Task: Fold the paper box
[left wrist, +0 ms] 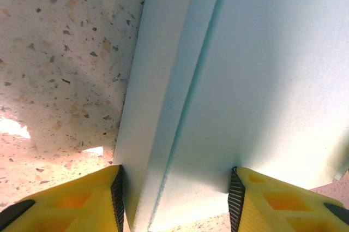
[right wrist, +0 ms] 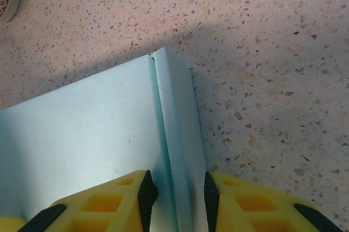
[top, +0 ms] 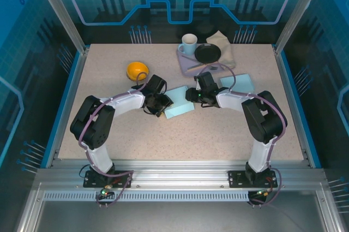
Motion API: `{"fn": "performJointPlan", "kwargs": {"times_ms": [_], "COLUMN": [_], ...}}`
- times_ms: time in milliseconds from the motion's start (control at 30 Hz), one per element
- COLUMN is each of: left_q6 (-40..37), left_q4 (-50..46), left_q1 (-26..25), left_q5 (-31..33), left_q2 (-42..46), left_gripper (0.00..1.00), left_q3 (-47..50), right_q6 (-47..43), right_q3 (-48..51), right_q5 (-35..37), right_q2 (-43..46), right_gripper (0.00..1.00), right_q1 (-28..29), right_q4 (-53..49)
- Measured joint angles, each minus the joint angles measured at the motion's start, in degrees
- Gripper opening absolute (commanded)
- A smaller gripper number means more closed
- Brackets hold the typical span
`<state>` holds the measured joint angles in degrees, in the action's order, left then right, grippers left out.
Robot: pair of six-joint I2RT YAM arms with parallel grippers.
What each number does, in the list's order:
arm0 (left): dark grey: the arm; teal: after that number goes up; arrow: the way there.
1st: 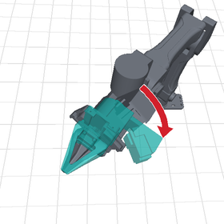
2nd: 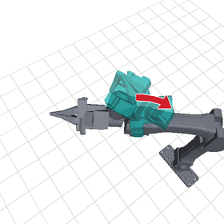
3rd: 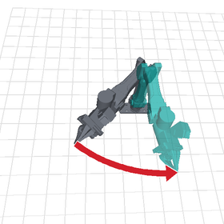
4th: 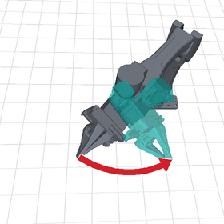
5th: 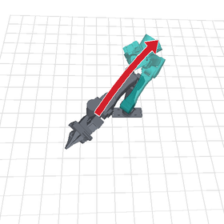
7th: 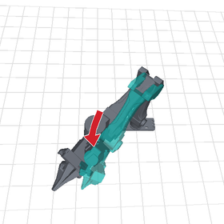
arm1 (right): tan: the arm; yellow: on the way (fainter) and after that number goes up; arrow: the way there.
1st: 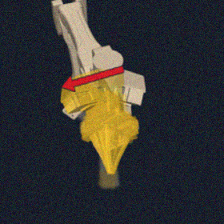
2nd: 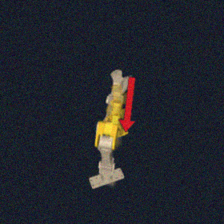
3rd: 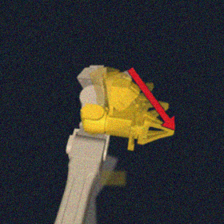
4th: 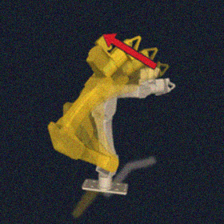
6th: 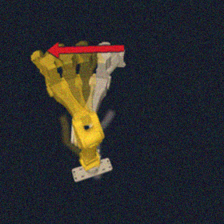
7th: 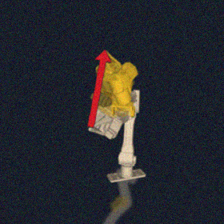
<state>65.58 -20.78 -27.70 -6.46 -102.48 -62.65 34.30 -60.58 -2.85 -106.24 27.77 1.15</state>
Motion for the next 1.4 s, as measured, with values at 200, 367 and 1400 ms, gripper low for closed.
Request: {"fn": "performJointPlan", "kwargs": {"times_ms": [200,367,1400], "left_q6": [-0.46,-1.2,-1.22], "left_q4": [0.02,0.02,-0.55], "left_q1": [-0.28,-0.33,-0.66], "left_q5": [1.03,1.33,2.47], "left_q2": [0.09,0.11,0.37], "left_gripper": [0.49,0.5,0.67], "left_q3": [0.04,0.07,0.35], "right_q6": [-0.35,-1.57,-3.48], "right_q3": [0.98,3.48,8.7], "right_q5": [0.92,1.55,15.56], "right_q2": [1.09,4.44,13.57], "right_gripper": [0.4,0.42,0.47], "right_q1": [0.09,1.57,17.42], "right_q4": [-0.42,-3.45,-6.27]}}
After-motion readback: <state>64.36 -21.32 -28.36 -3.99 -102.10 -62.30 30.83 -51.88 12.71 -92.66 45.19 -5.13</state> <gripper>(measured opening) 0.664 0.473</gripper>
